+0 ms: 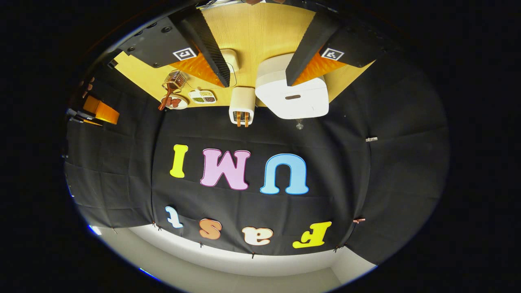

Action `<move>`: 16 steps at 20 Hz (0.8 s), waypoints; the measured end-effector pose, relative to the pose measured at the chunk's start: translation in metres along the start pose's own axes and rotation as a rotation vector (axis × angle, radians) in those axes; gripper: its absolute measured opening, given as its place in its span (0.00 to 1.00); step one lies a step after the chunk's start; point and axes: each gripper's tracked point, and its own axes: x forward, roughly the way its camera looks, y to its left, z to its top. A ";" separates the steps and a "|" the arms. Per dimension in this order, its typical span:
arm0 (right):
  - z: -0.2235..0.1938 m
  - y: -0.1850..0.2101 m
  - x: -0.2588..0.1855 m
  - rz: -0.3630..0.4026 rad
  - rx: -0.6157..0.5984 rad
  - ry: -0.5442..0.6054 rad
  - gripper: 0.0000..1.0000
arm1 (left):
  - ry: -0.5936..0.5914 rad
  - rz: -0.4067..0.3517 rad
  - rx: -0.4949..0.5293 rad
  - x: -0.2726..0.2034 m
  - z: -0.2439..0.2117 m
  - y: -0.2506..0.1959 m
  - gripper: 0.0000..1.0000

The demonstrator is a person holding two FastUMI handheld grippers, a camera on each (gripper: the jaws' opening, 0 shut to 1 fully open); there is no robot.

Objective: Close the left gripper, press the button to open the rice cooker; take a wooden spoon from the chopstick holder with the right hand, scoop a spoonful of rice and pour it into the rice cooker, then put the wooden spoon back into the chopstick holder.

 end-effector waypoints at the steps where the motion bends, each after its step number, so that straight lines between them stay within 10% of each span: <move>1: 0.000 0.000 0.000 0.000 0.000 0.000 0.98 | 0.000 -0.002 0.001 0.001 0.001 0.000 0.95; 16: -0.009 -0.012 0.003 -0.060 0.003 0.020 0.98 | 0.014 -0.014 0.016 0.072 0.040 0.030 0.92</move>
